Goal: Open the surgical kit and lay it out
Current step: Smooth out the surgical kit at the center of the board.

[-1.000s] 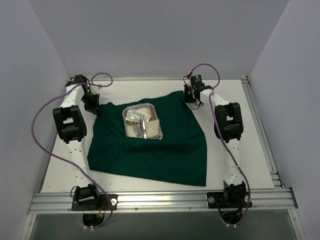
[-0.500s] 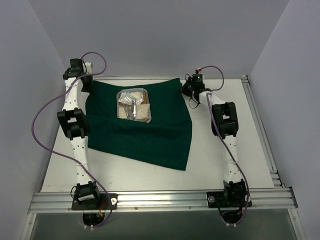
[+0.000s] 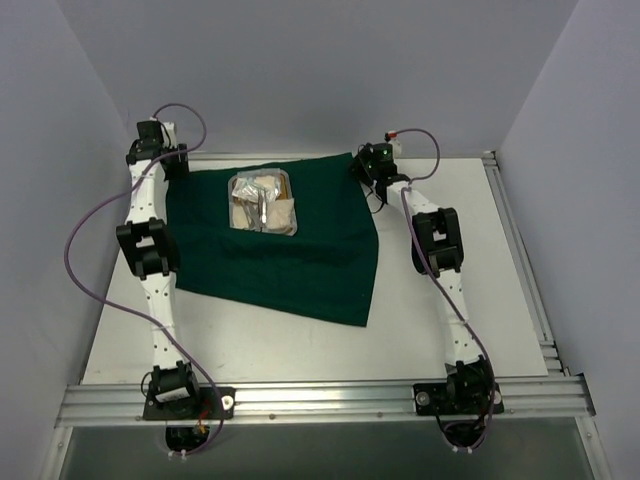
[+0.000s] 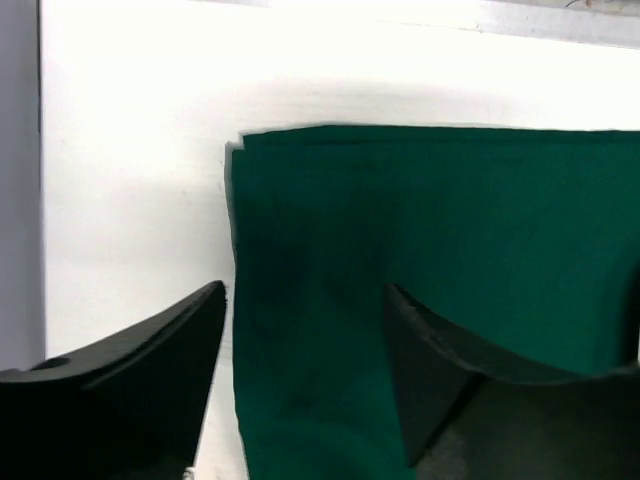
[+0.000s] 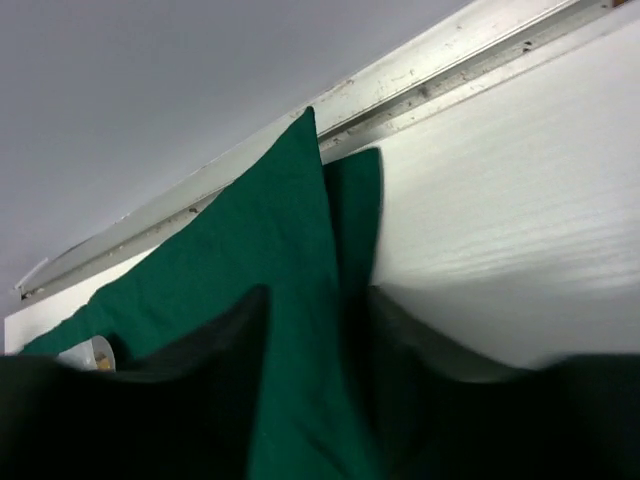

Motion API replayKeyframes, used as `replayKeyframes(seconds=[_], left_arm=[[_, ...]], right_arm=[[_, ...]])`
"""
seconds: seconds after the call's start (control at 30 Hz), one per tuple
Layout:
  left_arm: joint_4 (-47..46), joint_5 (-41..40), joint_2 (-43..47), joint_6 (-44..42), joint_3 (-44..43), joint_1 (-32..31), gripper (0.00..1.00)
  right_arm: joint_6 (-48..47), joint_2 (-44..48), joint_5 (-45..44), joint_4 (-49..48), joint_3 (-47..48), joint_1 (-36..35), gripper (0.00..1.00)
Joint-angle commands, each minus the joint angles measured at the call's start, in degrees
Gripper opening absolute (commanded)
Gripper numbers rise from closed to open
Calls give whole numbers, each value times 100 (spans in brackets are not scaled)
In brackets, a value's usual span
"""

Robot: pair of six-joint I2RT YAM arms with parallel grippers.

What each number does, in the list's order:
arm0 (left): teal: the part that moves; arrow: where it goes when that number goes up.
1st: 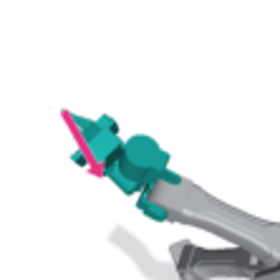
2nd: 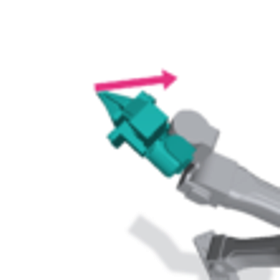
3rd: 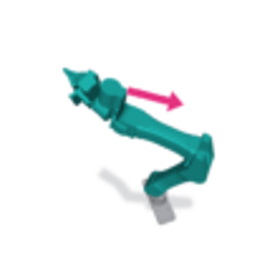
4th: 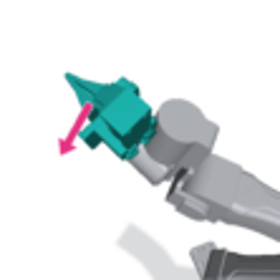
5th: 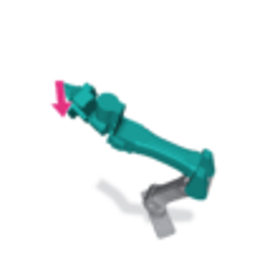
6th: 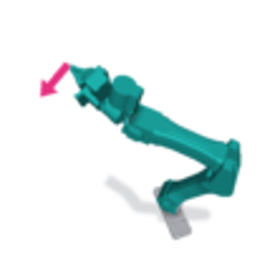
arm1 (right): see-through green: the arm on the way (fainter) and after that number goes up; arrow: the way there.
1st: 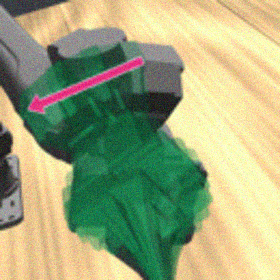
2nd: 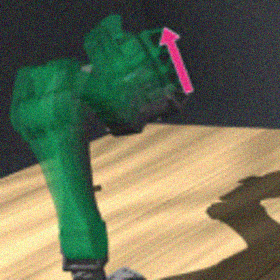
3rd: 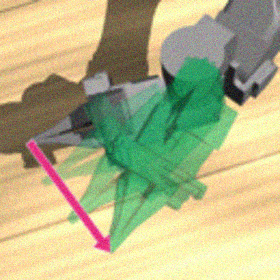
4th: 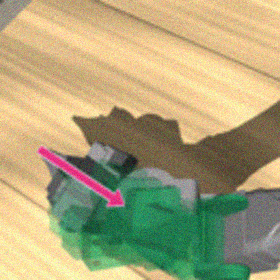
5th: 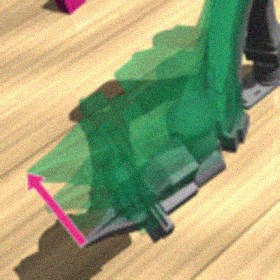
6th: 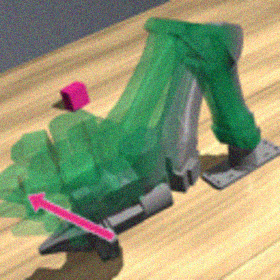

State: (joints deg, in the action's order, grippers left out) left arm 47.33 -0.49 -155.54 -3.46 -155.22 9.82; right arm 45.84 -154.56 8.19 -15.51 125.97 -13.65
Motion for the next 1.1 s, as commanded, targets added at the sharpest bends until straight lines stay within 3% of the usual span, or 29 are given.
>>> replayKeyframes(seconds=[0.0,0.1,0.3,0.47,0.57,0.8,1.07], left_arm=[[-269,268,488,56,-264,116,77],[-14,672,1303,56,192,151,79],[1048,1936,3350,-469,1940,459,79],[1262,2124,4916,-1295,4984,959,77],[1103,2053,5392,-1586,6174,1327,77],[454,1974,5623,-2070,7487,1689,79],[-74,1895,5026,-2097,7664,1751,79]], right_arm=[[-356,628,-493,407,-388,-6,49],[-944,1400,-1018,654,-922,-6,62],[-1754,3588,-1495,821,-2671,-76,63],[-1992,5013,-1206,1453,-4658,-383,61],[-1974,5690,-1214,1664,-5695,-620,58],[-1326,7104,-1250,1894,-7542,-1296,56],[-587,7581,-1170,1832,-8659,-2045,57]])
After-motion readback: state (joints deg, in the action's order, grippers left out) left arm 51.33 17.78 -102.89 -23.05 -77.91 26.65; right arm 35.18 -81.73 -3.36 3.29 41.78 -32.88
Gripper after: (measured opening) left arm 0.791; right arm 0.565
